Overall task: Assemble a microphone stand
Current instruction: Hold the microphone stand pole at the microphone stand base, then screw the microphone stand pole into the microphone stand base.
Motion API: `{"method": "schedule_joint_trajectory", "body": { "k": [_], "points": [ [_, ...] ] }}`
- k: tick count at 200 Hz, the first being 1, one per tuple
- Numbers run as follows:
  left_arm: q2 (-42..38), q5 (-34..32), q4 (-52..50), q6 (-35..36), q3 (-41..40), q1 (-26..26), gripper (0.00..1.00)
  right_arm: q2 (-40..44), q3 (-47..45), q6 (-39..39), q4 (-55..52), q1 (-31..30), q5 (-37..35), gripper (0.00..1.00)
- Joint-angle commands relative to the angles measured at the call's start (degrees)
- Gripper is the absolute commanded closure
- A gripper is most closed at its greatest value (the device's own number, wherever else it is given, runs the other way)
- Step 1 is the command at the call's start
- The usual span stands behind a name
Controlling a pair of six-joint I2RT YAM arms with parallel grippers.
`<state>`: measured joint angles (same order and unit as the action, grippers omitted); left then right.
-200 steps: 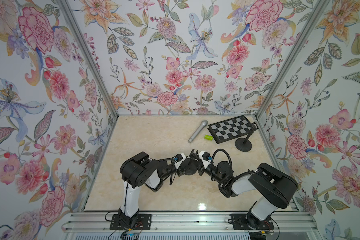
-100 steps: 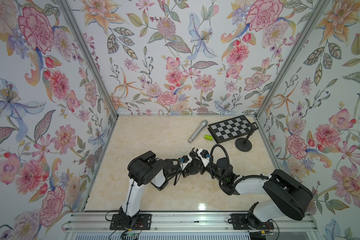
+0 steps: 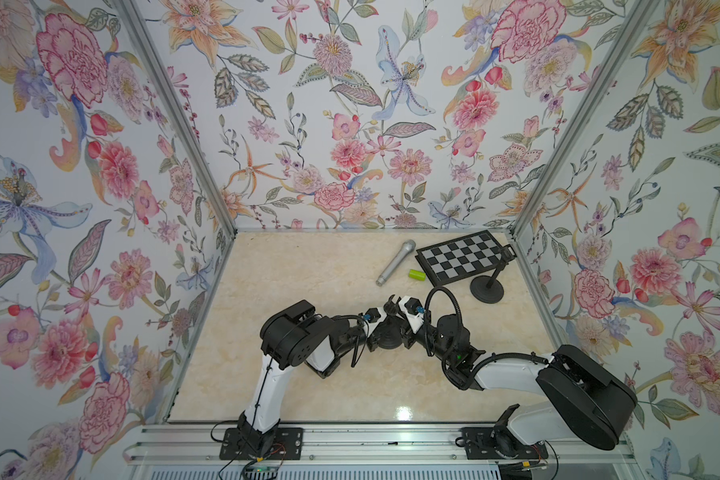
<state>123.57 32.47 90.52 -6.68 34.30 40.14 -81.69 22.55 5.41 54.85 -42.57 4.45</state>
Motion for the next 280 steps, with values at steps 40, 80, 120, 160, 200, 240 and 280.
{"method": "schedule_joint_trajectory", "body": {
  "k": [40, 80, 120, 160, 200, 240, 280],
  "points": [
    [3.93, -0.38, 14.94, -3.07, 2.64, 3.76, 0.83, -0.68, -0.46, 1.14, -6.43, 5.03, 4.50, 1.00],
    [3.22, -3.02, 14.95, -1.93, 0.70, 5.54, 0.84, -2.66, -1.44, 0.69, -1.18, 9.02, 13.34, 0.92],
    [2.23, 0.19, 14.95, -2.59, -2.43, 2.84, 0.86, -3.56, 1.01, 2.58, -1.82, 12.58, 28.54, 0.65],
    [0.62, 6.35, 14.94, -2.75, -4.68, 0.99, 0.86, -3.88, 0.66, 2.54, 1.43, 14.75, 39.91, 0.57],
    [0.68, 5.71, 14.89, -1.21, -5.87, 0.91, 0.86, -4.24, 0.99, 2.93, 1.67, 16.03, 46.61, 0.53],
    [-0.30, 7.94, 14.95, -0.47, -7.28, -0.26, 0.86, -7.73, 7.02, 6.71, -5.79, 17.87, 54.64, 0.51],
    [-0.78, 8.66, 14.82, -0.10, -8.18, -2.35, 0.86, -14.81, 12.10, 3.34, -1.27, 17.60, 59.41, 0.58]
  ]
}}
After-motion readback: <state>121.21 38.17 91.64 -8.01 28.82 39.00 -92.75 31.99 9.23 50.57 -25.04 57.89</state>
